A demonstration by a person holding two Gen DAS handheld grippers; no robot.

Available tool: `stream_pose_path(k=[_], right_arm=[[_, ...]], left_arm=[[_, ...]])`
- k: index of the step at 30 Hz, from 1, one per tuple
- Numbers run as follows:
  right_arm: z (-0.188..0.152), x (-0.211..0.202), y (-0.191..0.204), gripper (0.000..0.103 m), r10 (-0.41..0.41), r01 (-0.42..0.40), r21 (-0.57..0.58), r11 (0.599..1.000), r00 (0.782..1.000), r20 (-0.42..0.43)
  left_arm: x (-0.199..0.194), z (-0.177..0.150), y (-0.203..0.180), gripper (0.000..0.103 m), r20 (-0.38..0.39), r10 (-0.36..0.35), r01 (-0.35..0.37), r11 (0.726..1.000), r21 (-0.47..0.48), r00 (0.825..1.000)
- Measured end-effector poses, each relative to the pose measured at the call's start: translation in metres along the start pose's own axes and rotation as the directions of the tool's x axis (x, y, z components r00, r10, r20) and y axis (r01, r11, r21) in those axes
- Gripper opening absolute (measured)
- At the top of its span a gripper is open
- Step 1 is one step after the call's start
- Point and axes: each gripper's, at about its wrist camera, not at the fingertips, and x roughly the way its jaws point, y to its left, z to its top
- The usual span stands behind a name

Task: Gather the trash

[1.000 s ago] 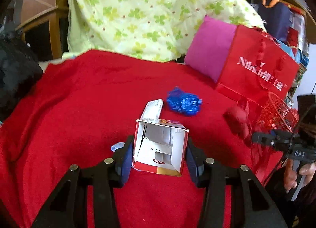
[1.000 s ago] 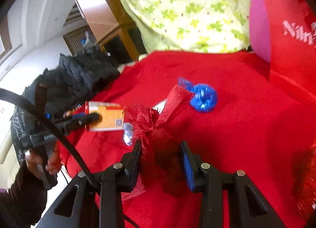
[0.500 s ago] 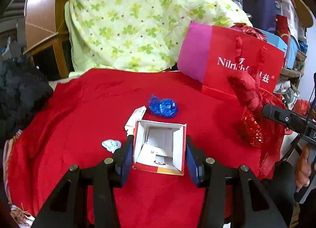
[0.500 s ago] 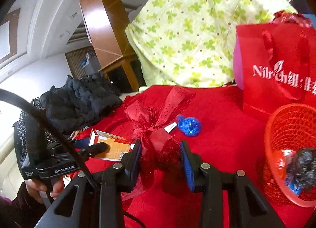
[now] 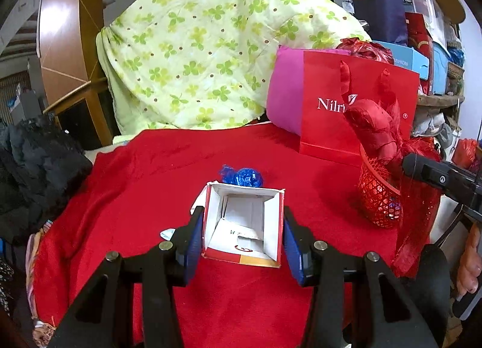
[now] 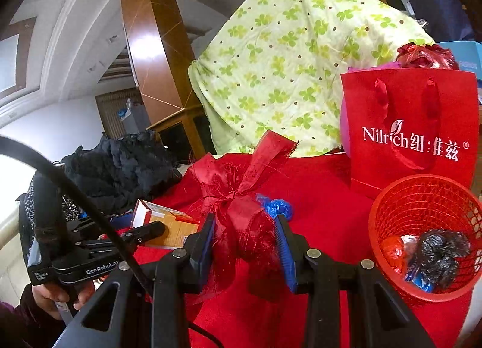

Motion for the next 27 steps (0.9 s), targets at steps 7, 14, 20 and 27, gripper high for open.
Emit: stream_pose_path(k=[7,14,20,27], right_arm=[[0.0,-0.012,-0.006,0.041,-0.004,0.004,0.013,1.0,1.0,0.019],[-0.003,-0.02,-0.014,0.041,-0.017,0.016,0.033,0.999,0.999,0.035],[-0.002,-0.03,-0.02,0.041,-0.04,0.038,0.041,0.998,0.998,0.052],[-0.003,-0.037,-0.025,0.041,-0.048,0.044,0.057,0.997,0.997,0.062]], left_arm=[[-0.008,0.004,-0.012,0.051,0.018,0.005,-0.006,0.999,0.032,1.0],[-0.007,0.008,-0.029,0.051,0.019,0.0,-0.001,0.998,0.065,1.0],[-0.005,0.01,-0.04,0.051,0.015,-0.012,0.011,0.997,0.081,1.0],[-0.004,0.011,-0.052,0.051,0.012,-0.014,0.012,0.994,0.106,1.0]])
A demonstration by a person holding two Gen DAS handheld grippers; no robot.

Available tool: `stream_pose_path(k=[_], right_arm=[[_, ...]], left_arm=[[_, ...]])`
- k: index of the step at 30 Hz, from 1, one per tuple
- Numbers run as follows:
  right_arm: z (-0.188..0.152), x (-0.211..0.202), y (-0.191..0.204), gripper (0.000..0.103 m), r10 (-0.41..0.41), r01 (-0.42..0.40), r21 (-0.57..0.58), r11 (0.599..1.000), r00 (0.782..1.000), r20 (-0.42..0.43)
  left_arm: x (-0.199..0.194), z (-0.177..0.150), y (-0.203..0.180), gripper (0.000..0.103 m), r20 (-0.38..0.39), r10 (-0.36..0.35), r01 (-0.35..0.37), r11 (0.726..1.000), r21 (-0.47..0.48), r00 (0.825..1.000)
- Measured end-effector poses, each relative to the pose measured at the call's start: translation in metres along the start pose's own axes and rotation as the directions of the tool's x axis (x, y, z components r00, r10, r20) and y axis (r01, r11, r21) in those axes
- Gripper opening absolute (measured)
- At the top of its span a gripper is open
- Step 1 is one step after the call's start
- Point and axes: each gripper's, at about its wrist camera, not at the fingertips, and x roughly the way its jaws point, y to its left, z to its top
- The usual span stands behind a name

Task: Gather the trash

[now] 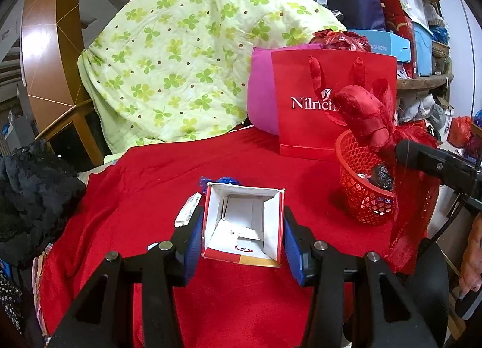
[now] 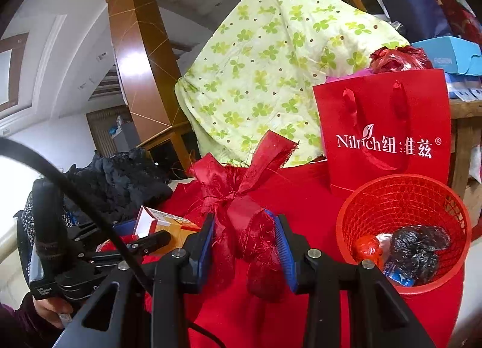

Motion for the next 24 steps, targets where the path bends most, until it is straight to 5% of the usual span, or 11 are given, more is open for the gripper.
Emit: stream_pose_path(k=[24], right_arm=[[0.001,-0.022,-0.02,0.041,-0.036,0.035,0.04,0.999,0.999,0.035]], left_arm=[[0.008,0.007,-0.026,0.051,-0.016,-0.028,0.028,0.998,0.059,0.999]])
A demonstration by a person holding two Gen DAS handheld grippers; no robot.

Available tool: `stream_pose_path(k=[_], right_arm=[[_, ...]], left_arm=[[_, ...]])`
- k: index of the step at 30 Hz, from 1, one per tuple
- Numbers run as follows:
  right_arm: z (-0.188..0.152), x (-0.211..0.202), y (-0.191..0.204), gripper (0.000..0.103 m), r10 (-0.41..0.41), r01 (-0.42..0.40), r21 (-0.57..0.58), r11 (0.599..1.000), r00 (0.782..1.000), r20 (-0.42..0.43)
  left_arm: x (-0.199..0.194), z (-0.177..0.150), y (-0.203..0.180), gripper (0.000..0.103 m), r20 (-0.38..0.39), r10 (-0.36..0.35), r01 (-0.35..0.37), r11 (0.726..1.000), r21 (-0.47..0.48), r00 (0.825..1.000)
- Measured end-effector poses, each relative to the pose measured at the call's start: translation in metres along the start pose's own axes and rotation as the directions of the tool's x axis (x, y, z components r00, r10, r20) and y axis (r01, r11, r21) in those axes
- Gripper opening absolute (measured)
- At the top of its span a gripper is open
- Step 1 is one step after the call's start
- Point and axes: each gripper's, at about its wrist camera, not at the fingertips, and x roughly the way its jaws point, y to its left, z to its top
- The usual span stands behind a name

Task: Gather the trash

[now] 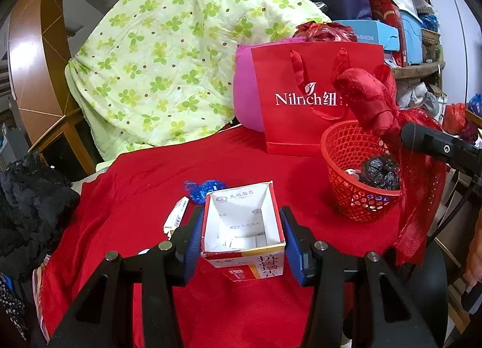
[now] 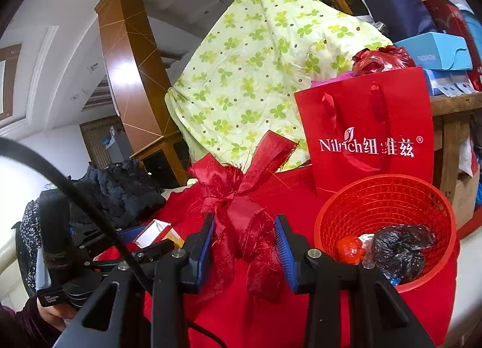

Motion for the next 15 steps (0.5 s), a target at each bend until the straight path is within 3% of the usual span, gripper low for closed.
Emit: stream_pose_path(k=[15], right_arm=[[0.0,-0.015,-0.026,0.041,-0.029,0.028,0.046,0.999,0.999,0.03]], left_arm=[[0.009,0.004,-0.022,0.051,-0.016,-0.012,0.013,0.999,0.038,1.0]])
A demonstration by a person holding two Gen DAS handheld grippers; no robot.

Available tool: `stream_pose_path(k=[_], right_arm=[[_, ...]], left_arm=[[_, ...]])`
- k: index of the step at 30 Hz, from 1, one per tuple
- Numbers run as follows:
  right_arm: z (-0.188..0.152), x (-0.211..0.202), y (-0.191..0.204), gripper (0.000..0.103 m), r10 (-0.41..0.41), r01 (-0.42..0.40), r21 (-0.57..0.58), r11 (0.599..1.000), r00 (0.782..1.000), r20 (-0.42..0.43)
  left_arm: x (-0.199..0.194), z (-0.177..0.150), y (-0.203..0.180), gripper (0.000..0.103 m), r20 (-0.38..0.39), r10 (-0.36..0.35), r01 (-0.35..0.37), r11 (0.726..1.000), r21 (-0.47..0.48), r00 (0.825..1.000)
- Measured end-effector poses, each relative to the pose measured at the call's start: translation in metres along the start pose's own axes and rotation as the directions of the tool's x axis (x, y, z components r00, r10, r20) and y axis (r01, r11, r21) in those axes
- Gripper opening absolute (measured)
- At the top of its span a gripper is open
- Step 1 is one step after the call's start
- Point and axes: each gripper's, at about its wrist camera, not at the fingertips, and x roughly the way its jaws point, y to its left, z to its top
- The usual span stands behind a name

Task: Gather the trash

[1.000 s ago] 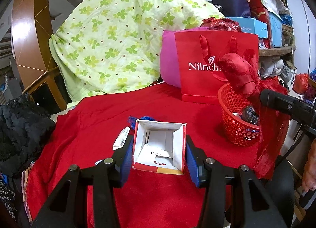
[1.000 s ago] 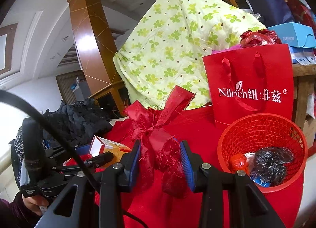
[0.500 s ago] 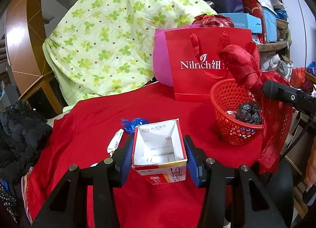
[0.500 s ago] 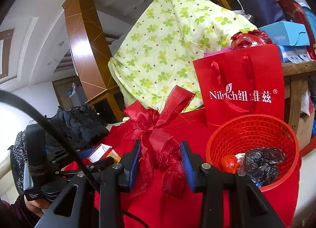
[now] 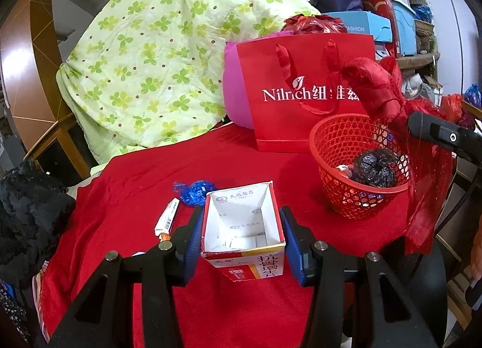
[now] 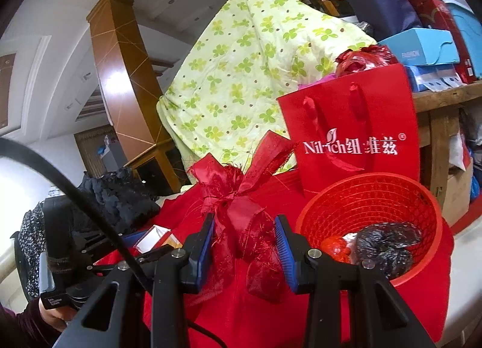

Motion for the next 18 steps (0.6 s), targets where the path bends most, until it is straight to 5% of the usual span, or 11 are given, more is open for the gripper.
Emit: stream_pose_path(k=[18], right_arm=[[0.003,-0.018,-0.047,0.042,-0.067,0.064,0.064,0.996,0.997,0.036]], left_arm=[[0.011,0.009,-0.041,0.051,-0.016,-0.03,0.032,0.996,0.081,0.999]])
